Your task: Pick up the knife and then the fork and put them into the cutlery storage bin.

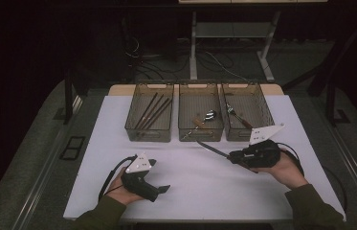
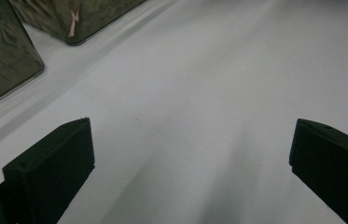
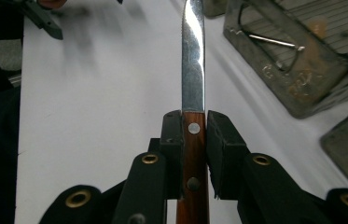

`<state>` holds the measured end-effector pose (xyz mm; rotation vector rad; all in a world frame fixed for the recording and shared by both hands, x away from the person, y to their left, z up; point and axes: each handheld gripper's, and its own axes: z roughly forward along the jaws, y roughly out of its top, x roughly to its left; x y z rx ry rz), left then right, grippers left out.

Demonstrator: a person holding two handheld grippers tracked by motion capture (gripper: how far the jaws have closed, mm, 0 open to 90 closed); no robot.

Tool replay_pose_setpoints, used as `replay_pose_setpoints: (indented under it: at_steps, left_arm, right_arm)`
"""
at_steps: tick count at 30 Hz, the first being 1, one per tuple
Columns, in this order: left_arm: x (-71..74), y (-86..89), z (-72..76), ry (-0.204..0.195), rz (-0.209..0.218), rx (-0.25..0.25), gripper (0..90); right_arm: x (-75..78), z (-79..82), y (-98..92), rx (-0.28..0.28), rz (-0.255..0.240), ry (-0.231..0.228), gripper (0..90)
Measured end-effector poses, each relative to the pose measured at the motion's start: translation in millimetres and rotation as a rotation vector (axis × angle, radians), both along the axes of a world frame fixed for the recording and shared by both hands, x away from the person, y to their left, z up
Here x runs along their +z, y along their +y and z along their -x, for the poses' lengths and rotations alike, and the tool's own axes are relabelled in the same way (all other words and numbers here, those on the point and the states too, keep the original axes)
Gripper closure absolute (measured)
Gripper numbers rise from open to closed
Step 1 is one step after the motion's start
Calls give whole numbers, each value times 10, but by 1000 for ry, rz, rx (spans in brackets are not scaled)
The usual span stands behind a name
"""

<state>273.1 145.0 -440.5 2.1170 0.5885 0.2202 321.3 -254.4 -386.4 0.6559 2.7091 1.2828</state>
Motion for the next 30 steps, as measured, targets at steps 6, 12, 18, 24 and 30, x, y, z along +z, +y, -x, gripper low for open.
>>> replay_pose_setpoints:
  at_steps: [6,12,18,24,30]
  left_arm:
    - [-1,-2,1,0,0,0,0]
    - [-2,-3,2,2,2,2,0]
    - [-3,-3,3,5,3,3,0]
    - [-1,-1,3,6,4,4,0]
    - [-1,1,3,7,5,4,0]
  right_arm:
    - [66,-70,-70,-32,-14,-12,774]
    - [116,-135,-148,-76,-30,-27,774]
    - [192,-223,-254,-125,-47,-47,774]
    - [243,-295,-343,-175,-51,-58,774]
    - [296,-393,-411,-226,-48,-70,774]
